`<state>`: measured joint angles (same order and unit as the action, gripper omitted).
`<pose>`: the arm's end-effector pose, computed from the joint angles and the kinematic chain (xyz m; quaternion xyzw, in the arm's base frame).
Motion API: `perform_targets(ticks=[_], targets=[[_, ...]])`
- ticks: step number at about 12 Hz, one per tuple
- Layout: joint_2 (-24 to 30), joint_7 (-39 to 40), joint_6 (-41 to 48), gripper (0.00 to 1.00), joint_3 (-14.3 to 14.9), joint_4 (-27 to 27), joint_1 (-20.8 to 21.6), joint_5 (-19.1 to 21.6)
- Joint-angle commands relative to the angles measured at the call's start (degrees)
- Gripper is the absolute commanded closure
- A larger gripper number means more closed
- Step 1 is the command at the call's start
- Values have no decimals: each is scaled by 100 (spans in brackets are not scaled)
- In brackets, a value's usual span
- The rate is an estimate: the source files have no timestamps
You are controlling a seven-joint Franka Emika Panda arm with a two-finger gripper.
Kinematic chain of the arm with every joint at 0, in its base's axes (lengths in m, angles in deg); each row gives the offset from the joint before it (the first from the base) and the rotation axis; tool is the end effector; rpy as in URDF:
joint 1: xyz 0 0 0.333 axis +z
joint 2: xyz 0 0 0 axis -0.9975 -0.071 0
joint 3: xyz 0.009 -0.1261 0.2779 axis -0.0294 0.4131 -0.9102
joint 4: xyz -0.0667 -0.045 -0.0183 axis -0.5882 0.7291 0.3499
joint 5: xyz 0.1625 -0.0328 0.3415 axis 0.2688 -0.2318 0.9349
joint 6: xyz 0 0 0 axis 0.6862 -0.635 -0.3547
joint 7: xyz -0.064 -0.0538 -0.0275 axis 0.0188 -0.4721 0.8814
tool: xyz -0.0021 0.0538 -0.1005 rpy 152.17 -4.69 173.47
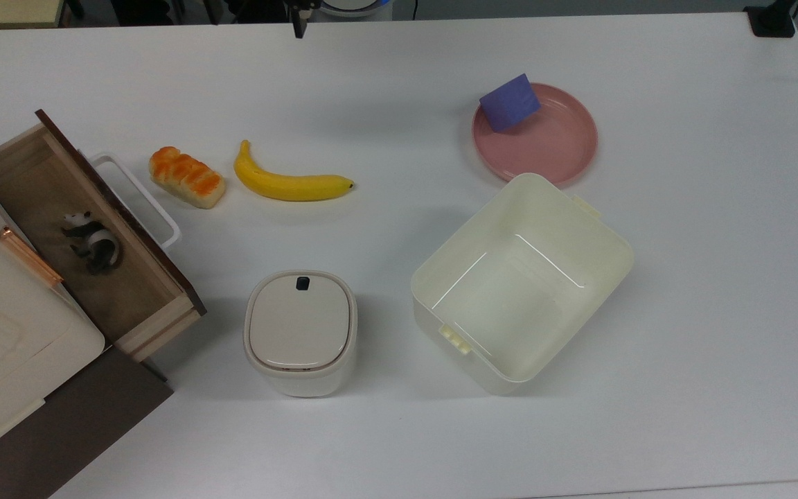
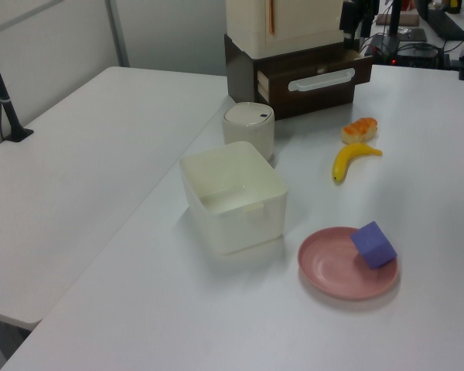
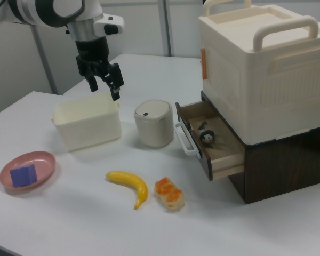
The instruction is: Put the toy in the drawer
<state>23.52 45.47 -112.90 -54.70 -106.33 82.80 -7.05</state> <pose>0.5484 -0.0568 0.6100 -0.9943 0.1040 -0.0240 0.0060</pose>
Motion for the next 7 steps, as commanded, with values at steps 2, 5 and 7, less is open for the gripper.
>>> perform_targets(ticks=[2,5,7], targets=[[130,-32,-118,0,64,-109,-39,-22],[130,441,-21,0,47,-109,-12,-75],[130,504,-21,0,47,-117,-4,-75]])
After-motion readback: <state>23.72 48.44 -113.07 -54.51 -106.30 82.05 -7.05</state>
